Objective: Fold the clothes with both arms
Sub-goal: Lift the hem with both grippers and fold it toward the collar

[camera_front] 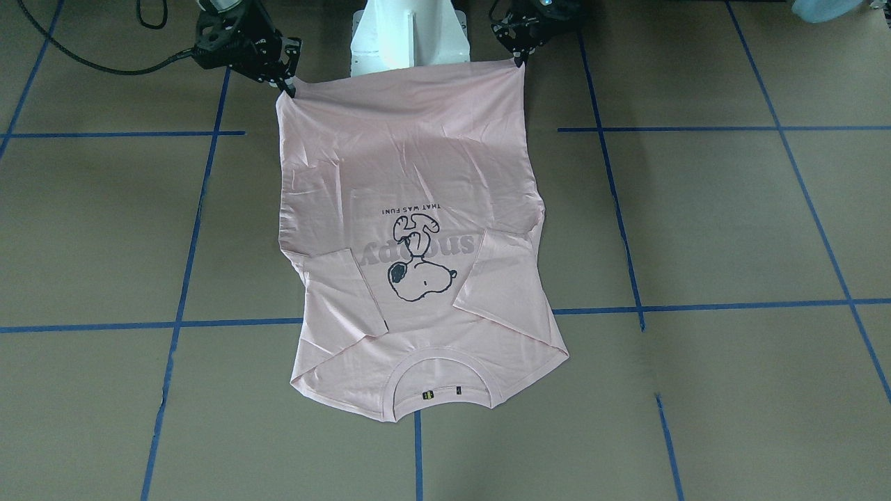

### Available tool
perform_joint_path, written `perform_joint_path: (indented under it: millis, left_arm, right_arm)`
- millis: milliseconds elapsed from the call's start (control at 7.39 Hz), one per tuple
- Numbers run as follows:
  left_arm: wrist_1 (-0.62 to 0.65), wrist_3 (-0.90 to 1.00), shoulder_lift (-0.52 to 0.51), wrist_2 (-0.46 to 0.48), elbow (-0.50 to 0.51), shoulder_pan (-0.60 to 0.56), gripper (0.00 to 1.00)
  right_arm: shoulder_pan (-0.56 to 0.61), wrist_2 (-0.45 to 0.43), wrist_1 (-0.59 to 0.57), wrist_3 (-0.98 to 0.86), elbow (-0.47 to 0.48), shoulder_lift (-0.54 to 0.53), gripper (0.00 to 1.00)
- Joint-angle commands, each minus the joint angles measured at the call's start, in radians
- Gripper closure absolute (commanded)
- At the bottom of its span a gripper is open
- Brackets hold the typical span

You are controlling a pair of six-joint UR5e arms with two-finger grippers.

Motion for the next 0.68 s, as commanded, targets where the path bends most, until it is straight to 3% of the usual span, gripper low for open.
perform_joint_path:
  millis: [0, 541]
  left_arm:
    - [-0.008, 0.120, -0.041, -0.001, 0.055, -0.151, 1.00]
    - [-0.146, 0.294, -0.079, -0.002, 0.228, -0.347, 1.00]
  right_arm:
    - [0.144, -0.008, 0.004, -0.165, -0.086, 0.100, 1.00]
    - [0.342, -0.006, 0.006, -0.322, -0.398, 0.345, 1.00]
